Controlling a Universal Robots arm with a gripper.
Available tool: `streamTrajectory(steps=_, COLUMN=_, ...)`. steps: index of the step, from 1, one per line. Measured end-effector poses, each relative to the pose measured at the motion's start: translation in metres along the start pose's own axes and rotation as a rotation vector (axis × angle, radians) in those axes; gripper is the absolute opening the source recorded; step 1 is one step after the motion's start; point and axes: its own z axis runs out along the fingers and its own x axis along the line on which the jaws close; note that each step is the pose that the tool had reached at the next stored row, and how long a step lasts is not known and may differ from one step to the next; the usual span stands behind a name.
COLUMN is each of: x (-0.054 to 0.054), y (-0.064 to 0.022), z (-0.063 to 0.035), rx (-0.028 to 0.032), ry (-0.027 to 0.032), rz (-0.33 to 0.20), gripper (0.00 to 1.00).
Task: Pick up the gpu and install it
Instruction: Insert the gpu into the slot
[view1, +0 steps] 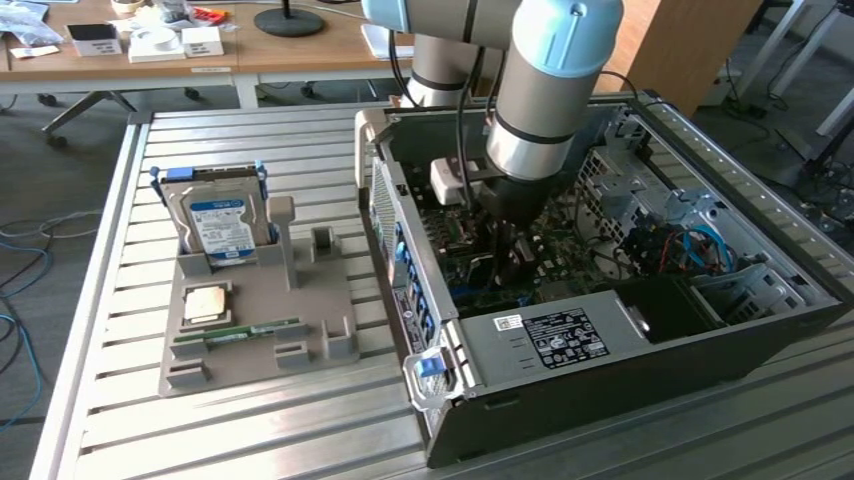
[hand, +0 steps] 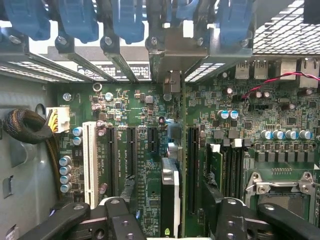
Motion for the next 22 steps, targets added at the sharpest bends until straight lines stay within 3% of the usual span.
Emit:
streamTrajectory(steps=10, x=0.000, y=-0.0002, z=-0.0149, rx=0.0002, ry=-0.0004, rz=0.000, gripper=0.64)
streamTrajectory(steps=22, x=-0.001, y=-0.0003, z=-0.0247, rx=0.0005, ry=-0.0003, rz=0.000, gripper=0.64)
